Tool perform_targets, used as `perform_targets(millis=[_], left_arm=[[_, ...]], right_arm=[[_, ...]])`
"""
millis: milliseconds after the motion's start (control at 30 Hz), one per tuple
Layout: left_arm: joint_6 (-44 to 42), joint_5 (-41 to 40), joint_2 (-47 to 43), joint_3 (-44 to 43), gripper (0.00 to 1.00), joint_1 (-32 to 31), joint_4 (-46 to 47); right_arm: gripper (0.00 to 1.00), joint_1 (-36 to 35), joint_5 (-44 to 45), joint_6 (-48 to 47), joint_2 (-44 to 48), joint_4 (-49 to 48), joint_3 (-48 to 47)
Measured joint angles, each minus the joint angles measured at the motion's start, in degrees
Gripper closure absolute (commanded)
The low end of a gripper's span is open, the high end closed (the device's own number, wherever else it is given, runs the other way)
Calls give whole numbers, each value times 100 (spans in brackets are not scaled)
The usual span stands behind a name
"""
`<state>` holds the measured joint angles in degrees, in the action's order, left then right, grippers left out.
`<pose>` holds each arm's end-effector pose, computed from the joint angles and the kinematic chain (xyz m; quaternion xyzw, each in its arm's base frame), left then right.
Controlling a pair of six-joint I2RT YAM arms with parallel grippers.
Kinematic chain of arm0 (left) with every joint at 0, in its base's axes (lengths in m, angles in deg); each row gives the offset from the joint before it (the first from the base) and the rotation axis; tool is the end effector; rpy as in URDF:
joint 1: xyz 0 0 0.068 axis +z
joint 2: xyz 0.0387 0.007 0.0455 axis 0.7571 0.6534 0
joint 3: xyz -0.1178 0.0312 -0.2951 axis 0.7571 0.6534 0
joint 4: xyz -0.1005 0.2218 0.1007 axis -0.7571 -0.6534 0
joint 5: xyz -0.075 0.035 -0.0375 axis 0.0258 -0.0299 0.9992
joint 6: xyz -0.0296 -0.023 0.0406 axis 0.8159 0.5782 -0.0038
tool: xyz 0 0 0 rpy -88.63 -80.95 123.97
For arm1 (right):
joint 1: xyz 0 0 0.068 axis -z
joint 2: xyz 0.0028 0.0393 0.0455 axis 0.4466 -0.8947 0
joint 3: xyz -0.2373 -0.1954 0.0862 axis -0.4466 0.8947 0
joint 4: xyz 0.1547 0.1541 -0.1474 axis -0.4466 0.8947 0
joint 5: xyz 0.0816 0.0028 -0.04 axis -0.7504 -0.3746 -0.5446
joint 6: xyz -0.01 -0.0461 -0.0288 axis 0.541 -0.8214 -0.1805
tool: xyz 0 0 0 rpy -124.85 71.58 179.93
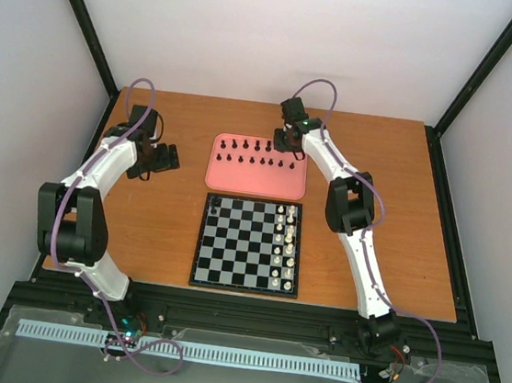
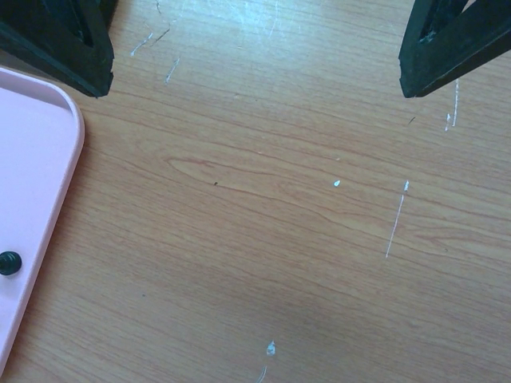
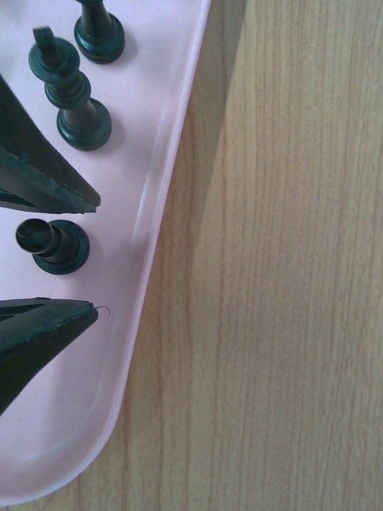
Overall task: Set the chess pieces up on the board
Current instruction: Pick up the chess piece from the storage box.
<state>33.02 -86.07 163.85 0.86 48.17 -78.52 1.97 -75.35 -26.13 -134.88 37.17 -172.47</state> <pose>0.3326 -0.0051 0.2879 -0.1782 0.9607 -0.0289 0.2106 0.5538 0.2513 0.1814 -0.0746 0.9547 0.0798 0.2768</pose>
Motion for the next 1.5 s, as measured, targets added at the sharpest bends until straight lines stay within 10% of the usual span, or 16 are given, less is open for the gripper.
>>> perform_targets(millis=[1500], left_arm=[[2, 0, 175, -164, 0, 2, -35]], right_arm=[[96, 46, -269, -258, 455, 63, 553]])
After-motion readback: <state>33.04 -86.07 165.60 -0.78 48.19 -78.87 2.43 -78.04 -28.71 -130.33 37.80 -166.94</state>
